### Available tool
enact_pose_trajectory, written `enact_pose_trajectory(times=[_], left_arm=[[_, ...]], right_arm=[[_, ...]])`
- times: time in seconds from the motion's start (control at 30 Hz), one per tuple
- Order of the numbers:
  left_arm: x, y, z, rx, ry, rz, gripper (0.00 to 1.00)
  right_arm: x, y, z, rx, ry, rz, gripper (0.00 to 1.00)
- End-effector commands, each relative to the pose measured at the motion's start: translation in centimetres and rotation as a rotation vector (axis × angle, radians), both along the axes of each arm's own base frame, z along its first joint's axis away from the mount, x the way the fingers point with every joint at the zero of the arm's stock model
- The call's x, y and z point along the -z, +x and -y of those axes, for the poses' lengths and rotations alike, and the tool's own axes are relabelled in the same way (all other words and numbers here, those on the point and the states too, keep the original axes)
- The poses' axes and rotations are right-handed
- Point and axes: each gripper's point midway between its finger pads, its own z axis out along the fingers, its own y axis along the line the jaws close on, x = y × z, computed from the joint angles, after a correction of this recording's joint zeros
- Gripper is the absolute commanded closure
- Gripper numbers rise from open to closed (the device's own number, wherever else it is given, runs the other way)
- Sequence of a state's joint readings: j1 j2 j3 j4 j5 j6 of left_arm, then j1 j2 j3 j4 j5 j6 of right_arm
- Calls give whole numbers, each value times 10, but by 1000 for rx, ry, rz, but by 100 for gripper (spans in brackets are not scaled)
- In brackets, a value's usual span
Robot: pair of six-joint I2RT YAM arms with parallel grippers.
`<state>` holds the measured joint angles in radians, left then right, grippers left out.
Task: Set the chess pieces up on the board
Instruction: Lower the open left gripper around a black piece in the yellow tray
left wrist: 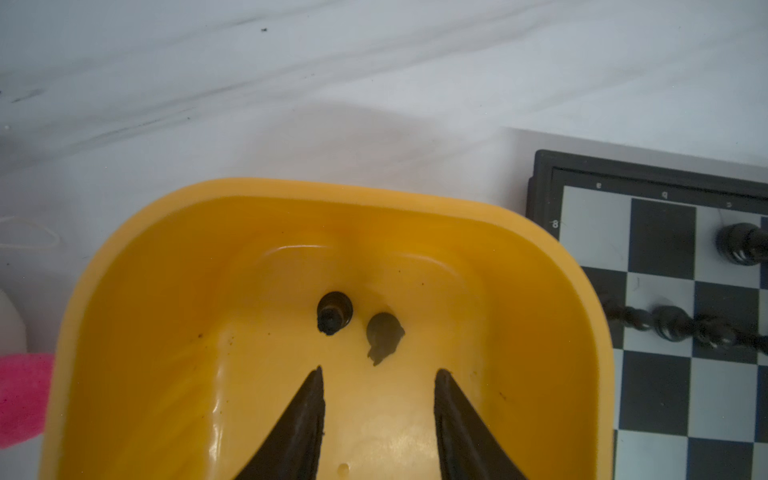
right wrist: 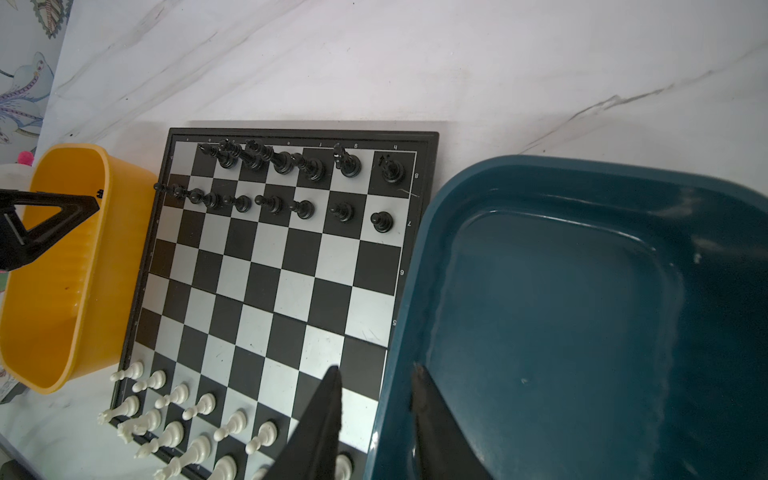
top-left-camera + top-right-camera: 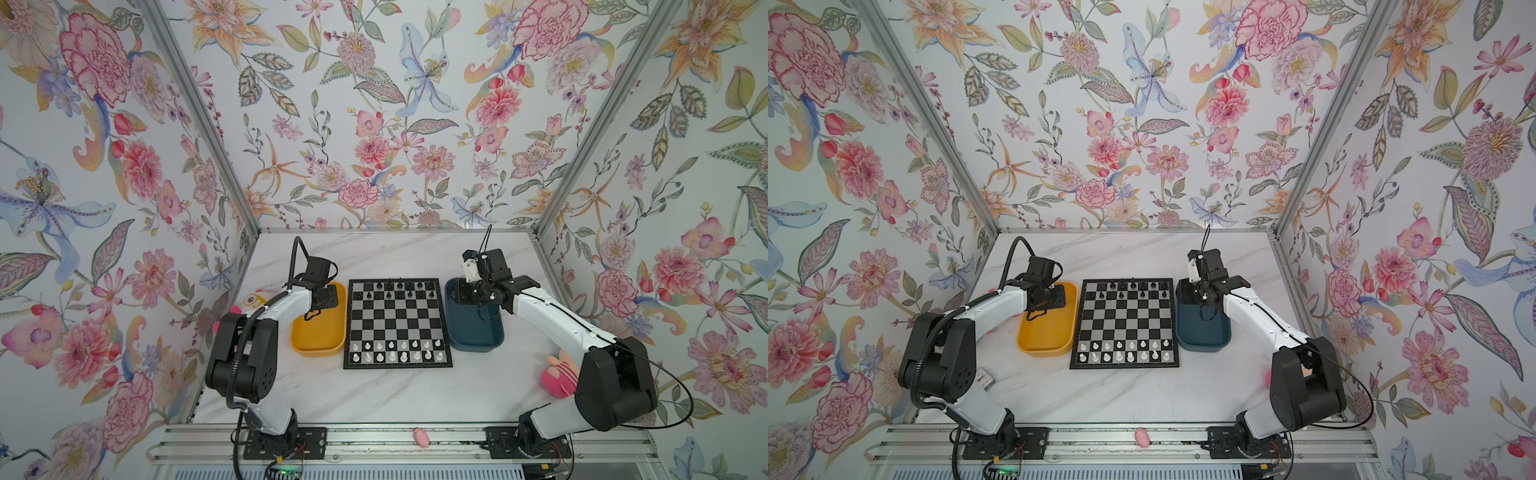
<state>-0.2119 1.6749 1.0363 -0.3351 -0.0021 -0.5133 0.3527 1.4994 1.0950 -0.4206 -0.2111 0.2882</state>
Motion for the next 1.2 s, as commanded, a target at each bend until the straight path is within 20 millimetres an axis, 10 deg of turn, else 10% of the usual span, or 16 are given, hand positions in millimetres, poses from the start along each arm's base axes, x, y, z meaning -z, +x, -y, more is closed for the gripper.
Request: enact_pose_trajectory(times=[0.0, 1.17], left_arm=[[3, 4, 3, 7, -15, -4, 55], [13, 22, 14, 58, 4, -4, 60]], right_arm=[[7, 2, -3, 2, 13, -12, 69], [16, 1, -3, 4, 12, -40, 70]])
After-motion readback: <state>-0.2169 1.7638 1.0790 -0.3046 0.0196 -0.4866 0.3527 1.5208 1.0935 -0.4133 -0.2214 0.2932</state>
